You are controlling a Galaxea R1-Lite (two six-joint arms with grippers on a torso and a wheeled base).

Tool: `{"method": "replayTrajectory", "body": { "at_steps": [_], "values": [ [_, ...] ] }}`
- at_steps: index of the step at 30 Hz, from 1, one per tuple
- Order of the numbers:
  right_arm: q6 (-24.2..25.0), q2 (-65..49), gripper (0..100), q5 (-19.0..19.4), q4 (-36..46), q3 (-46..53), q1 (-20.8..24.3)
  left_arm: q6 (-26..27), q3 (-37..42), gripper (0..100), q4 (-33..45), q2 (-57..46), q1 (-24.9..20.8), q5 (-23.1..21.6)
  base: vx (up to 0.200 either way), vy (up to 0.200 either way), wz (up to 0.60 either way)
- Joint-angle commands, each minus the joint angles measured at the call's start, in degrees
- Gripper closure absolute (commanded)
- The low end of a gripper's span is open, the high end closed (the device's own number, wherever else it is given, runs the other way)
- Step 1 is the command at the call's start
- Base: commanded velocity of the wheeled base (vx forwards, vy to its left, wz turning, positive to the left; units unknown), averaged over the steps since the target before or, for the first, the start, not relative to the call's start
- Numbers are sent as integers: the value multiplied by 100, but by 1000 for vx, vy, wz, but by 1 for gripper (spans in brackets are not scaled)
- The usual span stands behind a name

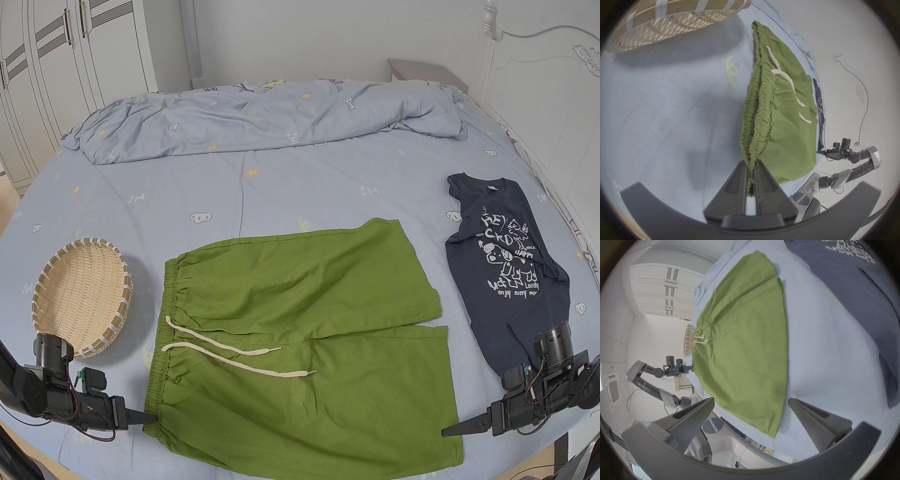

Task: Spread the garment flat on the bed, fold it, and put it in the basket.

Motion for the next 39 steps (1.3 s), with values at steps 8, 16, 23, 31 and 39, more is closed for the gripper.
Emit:
{"method": "replayTrajectory", "body": {
  "at_steps": [8, 16, 23, 31, 39],
  "values": [
    [-521, 247, 0, 67, 8, 618, -36, -1, -6, 100, -25, 86, -4, 0, 0, 0, 0],
    [-1048, 1126, 0, 445, -54, 592, -124, -1, -6, 100, -25, 86, -4, 0, 0, 0, 0],
    [-1110, 1179, 0, 972, -133, 513, -176, -1, -15, 100, -25, 95, -22, 0, 0, 0, 0],
    [-1092, 1530, 0, 1033, -687, 495, -203, -1, -15, 100, -25, 95, -31, 0, 0, 0, 0],
    [-1101, 1592, 0, 1244, -792, 495, -387, -1, -15, 100, -25, 95, -13, 0, 0, 0, 0]
  ]
}}
